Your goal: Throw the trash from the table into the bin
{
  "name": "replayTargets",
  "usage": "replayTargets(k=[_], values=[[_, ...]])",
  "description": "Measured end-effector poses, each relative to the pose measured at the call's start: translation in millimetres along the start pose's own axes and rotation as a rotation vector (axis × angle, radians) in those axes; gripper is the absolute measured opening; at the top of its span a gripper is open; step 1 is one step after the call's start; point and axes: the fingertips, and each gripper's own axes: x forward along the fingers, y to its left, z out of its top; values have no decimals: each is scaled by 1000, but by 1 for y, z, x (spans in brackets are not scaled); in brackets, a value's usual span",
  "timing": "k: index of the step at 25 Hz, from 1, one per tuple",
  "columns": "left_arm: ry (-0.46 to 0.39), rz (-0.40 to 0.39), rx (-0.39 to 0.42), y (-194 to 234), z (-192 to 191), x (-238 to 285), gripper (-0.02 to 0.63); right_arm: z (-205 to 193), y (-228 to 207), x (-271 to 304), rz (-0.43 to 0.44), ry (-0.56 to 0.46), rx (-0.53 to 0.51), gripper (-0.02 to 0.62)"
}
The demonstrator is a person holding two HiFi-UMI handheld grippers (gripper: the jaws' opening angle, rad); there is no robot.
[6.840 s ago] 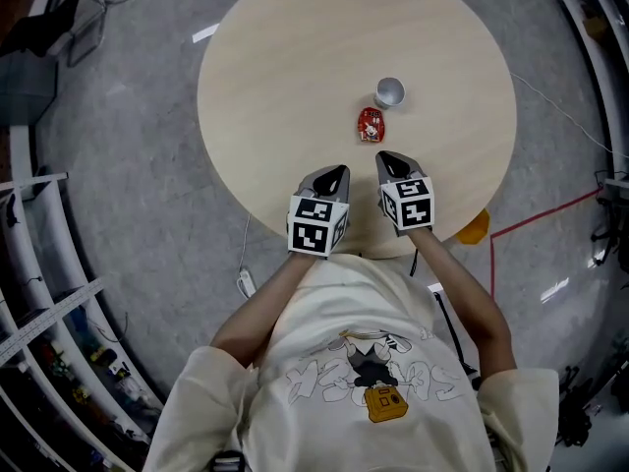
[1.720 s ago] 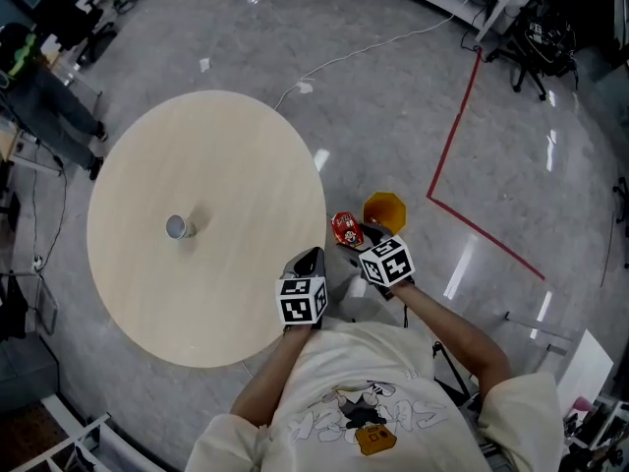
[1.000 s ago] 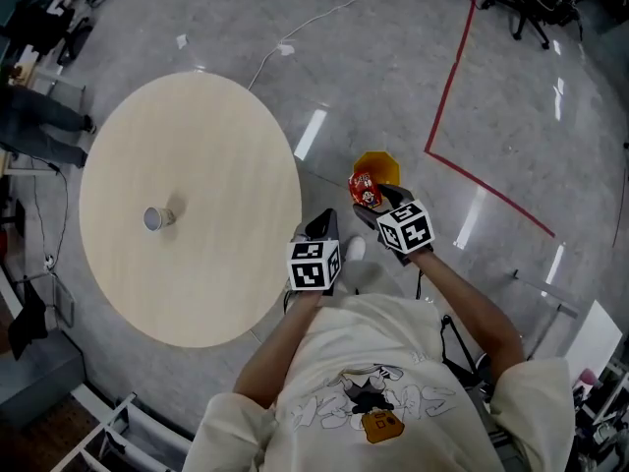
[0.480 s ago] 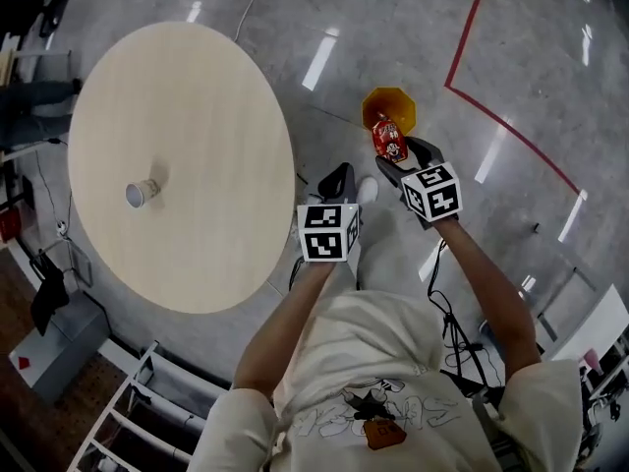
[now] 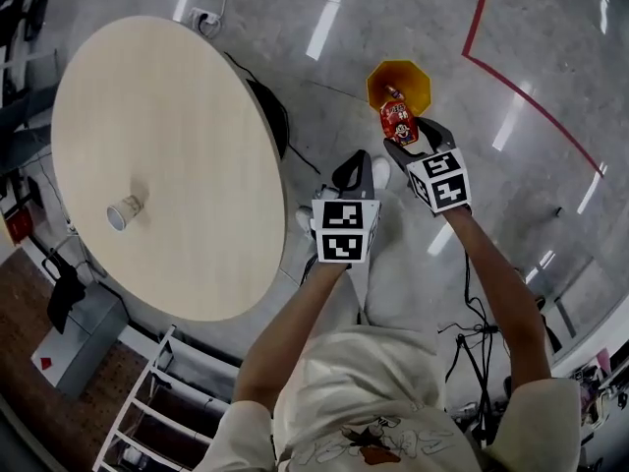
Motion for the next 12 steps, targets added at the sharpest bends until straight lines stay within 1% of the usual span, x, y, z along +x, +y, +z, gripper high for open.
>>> replayTargets(k=[6, 12], values=[[22, 15, 15, 19, -18, 54, 5, -22, -26, 44, -11, 12, -6, 331], [30, 36, -9, 45, -40, 107, 5, -51, -59, 89, -25, 54, -33, 331]])
